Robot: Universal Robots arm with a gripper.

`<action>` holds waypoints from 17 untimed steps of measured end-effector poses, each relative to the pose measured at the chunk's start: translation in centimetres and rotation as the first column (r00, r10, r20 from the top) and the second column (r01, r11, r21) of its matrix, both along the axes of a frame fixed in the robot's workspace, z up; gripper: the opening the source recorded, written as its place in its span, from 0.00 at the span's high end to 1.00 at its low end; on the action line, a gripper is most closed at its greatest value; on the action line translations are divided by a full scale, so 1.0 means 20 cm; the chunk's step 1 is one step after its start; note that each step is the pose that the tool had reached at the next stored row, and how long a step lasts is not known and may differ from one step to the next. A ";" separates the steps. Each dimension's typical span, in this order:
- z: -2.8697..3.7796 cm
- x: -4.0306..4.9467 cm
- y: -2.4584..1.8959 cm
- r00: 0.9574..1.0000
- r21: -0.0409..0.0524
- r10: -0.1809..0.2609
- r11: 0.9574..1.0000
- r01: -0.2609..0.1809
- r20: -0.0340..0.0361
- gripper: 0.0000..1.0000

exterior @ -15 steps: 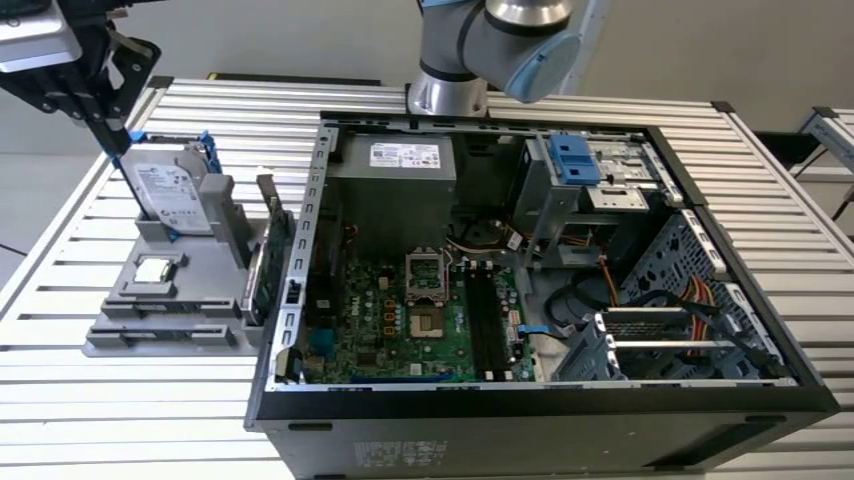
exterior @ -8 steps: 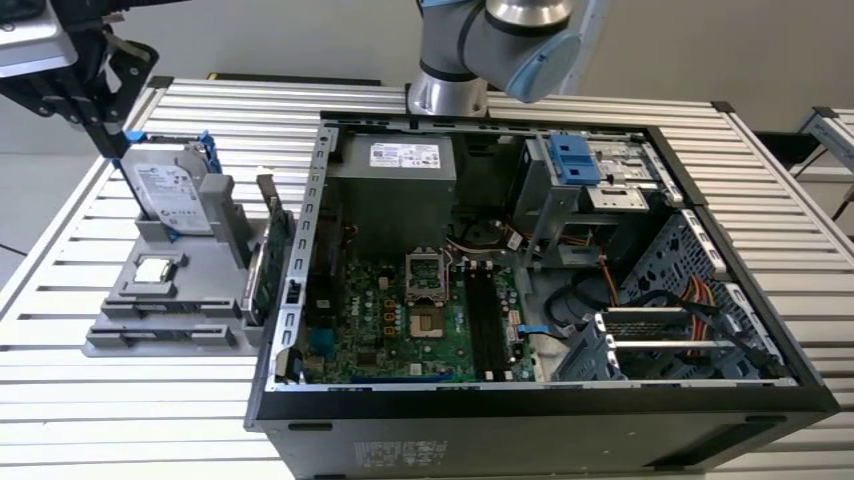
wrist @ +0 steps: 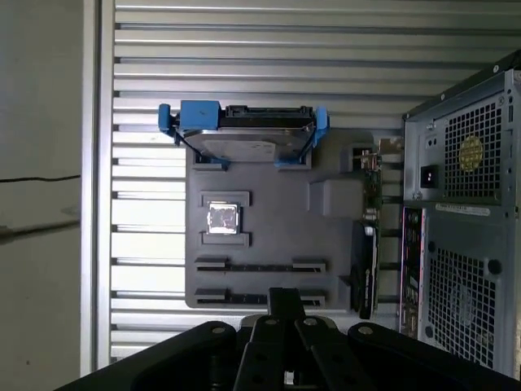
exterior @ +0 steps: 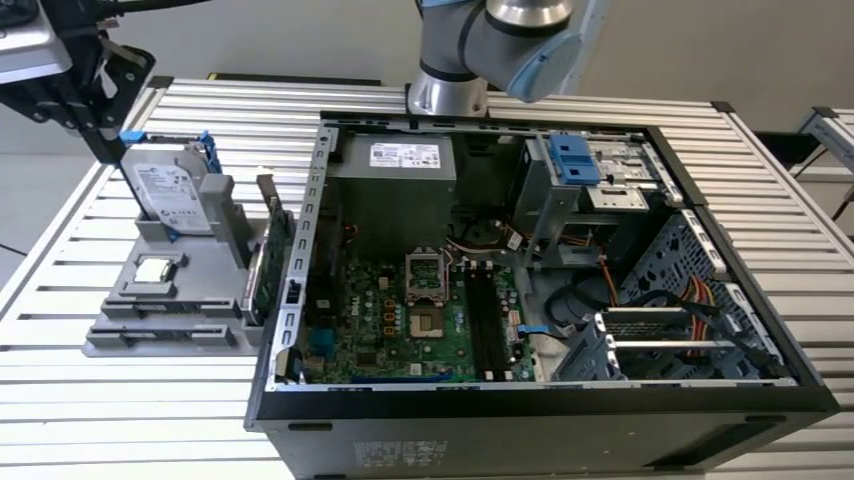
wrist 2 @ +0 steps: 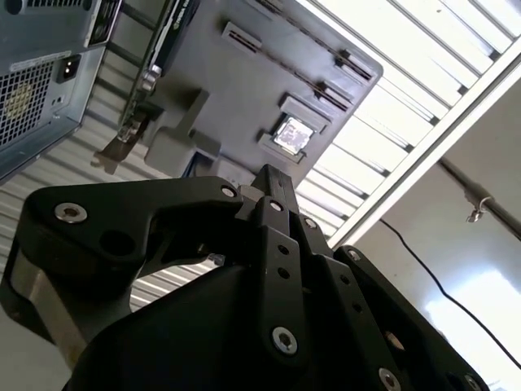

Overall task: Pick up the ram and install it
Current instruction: 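Reach for the ram, then pick up the ram and move it above insertion slot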

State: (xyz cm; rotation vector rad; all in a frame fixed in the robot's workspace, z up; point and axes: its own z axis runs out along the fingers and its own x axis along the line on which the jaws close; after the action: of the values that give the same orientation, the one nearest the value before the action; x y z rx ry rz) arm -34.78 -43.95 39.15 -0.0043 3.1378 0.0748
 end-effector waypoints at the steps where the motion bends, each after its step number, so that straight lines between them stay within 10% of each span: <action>1: 0.000 0.000 -0.005 1.000 0.000 0.000 1.000 0.000 0.000 1.00; 17: -0.001 0.000 -0.075 1.000 0.000 0.000 1.000 0.000 0.000 1.00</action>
State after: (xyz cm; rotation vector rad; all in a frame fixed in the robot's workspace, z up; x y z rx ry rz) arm -34.78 -45.45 39.13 -0.0043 3.1378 0.0748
